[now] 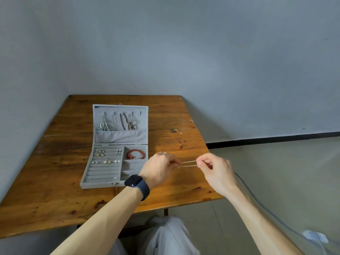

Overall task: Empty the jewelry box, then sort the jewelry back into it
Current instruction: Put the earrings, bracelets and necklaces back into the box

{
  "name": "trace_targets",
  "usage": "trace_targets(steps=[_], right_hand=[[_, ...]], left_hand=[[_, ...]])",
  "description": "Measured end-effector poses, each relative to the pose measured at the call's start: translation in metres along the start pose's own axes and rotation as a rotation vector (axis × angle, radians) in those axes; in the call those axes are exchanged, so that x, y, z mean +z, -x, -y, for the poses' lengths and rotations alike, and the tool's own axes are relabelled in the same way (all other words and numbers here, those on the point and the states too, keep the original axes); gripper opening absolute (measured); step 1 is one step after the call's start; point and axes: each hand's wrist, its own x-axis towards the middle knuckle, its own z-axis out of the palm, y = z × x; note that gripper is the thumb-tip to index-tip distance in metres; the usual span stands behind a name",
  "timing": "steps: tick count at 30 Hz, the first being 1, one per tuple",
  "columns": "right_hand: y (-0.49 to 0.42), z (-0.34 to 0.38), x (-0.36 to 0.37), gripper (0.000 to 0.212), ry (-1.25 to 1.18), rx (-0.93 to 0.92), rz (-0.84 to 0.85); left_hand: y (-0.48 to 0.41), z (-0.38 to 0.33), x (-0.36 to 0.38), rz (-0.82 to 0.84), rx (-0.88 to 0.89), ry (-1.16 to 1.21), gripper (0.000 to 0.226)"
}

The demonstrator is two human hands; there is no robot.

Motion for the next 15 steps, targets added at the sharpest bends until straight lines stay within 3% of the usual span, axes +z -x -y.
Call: trace_targets(steps=[6,12,15], right_hand=[[-0.081,0.013,-0.025,0.013,0.125,0.007,-0.085],[-0.162,-0.006,-0.027,0.020,0.242,0.095,-0.076],[-0.199,-0.011,-0.013,0.020,0.203,0.104,-0.034]], left_hand=[[-0.074,-0.003,-0.002,-0.067,0.012,-0.188,0.036],[-0.139,0.026,0.022,0.144,-0.077,-0.388,0.062],[-0.167,0.044,0.032,0.164,-0.117,-0.408,0.065]])
